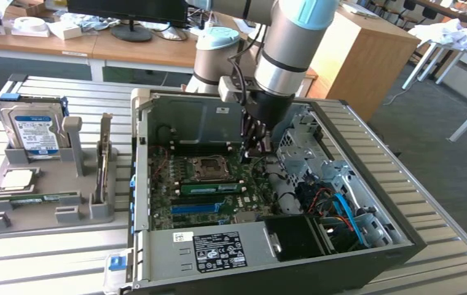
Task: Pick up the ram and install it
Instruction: 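Press down the ram until it locks into place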
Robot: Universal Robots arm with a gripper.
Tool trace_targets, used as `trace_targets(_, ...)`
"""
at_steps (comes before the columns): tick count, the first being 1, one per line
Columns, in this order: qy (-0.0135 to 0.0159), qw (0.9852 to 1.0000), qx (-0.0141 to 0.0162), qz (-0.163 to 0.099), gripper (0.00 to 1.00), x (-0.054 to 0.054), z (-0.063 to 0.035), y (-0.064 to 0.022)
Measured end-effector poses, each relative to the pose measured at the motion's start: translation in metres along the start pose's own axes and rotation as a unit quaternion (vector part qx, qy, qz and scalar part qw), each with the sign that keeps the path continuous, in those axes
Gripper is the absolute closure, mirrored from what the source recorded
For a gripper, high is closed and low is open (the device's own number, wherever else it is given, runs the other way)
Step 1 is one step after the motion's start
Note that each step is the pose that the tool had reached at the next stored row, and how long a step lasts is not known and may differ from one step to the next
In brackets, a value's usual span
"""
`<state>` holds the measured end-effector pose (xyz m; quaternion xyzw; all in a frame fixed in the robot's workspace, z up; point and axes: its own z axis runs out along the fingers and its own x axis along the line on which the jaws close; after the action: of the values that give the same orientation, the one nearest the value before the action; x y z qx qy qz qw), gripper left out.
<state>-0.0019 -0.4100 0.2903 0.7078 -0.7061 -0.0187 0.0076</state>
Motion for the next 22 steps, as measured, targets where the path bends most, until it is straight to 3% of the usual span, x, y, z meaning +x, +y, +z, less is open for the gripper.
trace_targets(22,0.0000,1.0000,0.0000,0.000,0.90,0.000,0.0192,-0.0007)
